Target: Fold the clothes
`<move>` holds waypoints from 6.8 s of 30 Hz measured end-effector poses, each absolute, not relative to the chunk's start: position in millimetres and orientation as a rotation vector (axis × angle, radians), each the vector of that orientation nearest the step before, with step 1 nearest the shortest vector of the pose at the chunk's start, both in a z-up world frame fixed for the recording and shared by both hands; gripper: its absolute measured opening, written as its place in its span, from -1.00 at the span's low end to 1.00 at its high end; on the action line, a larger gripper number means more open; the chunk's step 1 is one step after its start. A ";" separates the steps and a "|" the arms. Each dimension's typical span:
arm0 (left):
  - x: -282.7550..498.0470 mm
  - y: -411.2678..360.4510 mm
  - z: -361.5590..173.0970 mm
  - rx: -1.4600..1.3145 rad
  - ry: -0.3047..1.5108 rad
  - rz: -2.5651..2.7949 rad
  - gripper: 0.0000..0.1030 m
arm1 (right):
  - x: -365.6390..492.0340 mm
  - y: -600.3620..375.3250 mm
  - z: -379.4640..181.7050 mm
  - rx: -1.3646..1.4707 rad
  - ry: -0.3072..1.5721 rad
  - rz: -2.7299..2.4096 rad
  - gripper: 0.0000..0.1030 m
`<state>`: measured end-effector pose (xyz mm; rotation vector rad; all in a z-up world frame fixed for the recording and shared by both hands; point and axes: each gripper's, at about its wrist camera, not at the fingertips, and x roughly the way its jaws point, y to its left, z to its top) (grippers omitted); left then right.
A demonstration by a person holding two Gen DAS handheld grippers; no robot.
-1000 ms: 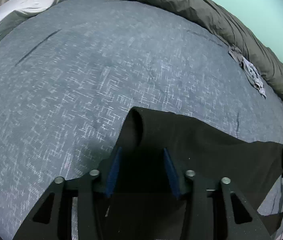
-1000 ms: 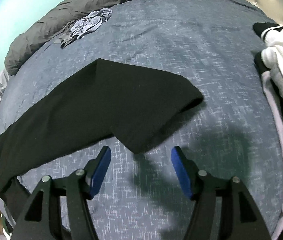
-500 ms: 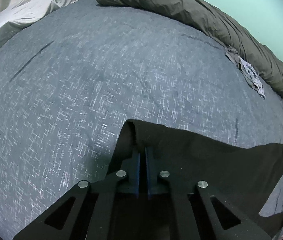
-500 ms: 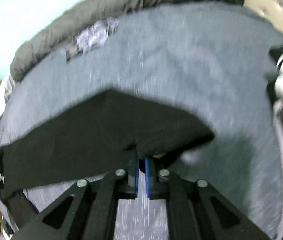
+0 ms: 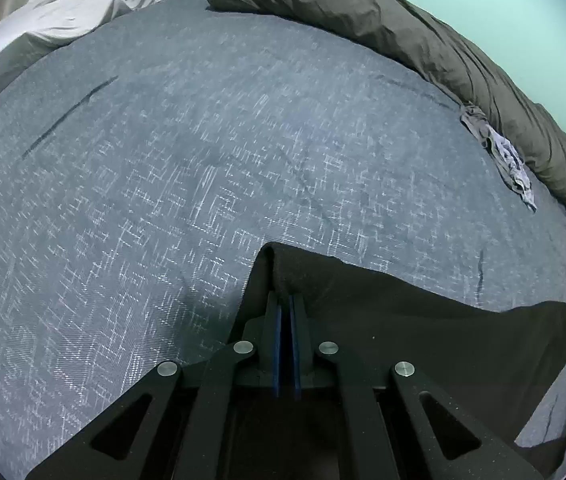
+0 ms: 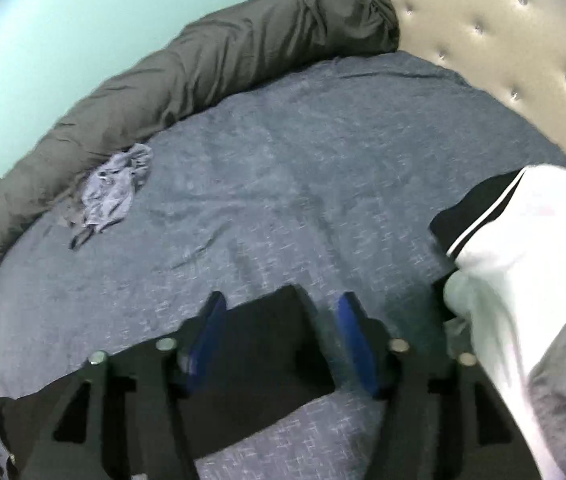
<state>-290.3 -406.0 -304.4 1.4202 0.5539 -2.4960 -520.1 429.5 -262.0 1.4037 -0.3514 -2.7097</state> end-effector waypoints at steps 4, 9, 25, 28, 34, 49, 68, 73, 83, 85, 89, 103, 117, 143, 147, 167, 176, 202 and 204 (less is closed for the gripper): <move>-290.2 -406.5 -309.0 1.420 0.560 -2.493 -0.93 | -512.3 434.2 -291.0 1.475 -0.329 -2.620 0.16; -289.7 -405.9 -307.9 1.419 0.553 -2.502 -0.93 | -508.4 436.2 -325.4 1.549 -0.328 -2.579 0.18; -297.2 -413.1 -267.8 1.260 0.550 -2.543 -0.95 | -499.9 430.7 -313.1 1.392 -0.259 -2.657 -0.87; -305.8 -417.6 -251.0 1.219 0.559 -2.564 -0.95 | -500.2 433.5 -294.3 1.302 -0.263 -2.721 -0.88; -326.2 -419.8 -241.9 1.182 0.575 -2.557 -0.95 | -510.7 438.8 -277.2 1.248 -0.285 -2.780 -0.88; -331.1 -431.0 -266.7 1.267 0.597 -2.482 -0.95 | -504.1 448.3 -302.3 1.261 -0.233 -2.798 -0.87; -328.2 -433.1 -288.3 1.366 0.601 -2.417 -0.32 | -499.9 453.0 -316.4 1.384 -0.263 -2.829 -0.38; -313.4 -441.4 -281.1 1.353 0.605 -2.433 -0.30 | -501.2 462.1 -307.0 1.344 -0.268 -2.813 -0.16; -269.9 -432.6 -282.0 1.447 0.574 -2.472 -0.30 | -496.1 441.9 -323.2 1.423 -0.222 -2.689 0.04; -256.0 -431.3 -278.6 1.467 0.565 -2.466 -0.30 | -489.5 443.2 -323.9 1.420 -0.246 -2.696 0.05; -220.0 -429.9 -271.6 1.491 0.625 -2.458 -0.18 | -465.8 440.8 -320.2 1.420 -0.276 -2.662 0.09; -82.0 -402.1 -272.2 1.478 0.847 -2.446 0.04 | -325.0 434.8 -281.9 1.390 -0.350 -2.436 0.23; -39.7 -392.6 -317.8 1.433 1.048 -2.344 0.11 | -231.1 465.1 -266.6 1.440 -0.416 -2.430 0.23; -38.7 -394.5 -319.5 1.377 1.015 -2.459 -1.00 | -197.9 502.2 -314.6 1.651 -0.320 -2.400 0.24; -43.7 -393.7 -322.5 1.388 0.997 -2.445 -1.00 | -211.9 490.6 -323.1 1.654 -0.295 -2.367 0.10; -34.5 -404.4 -326.7 1.414 0.945 -2.386 -1.00 | -222.9 508.0 -301.6 1.431 -0.425 -2.483 -0.90; -25.4 -415.3 -312.4 1.382 0.923 -2.383 -1.00 | -233.5 507.3 -306.9 1.459 -0.378 -2.616 -0.90; -162.3 -402.3 -314.1 1.542 0.722 -2.456 -0.35 | -237.4 504.8 -326.9 1.532 -0.322 -2.515 -0.89; -166.7 -405.4 -314.8 1.537 0.727 -2.468 -0.32 | -238.1 504.6 -327.7 1.533 -0.322 -2.512 -0.89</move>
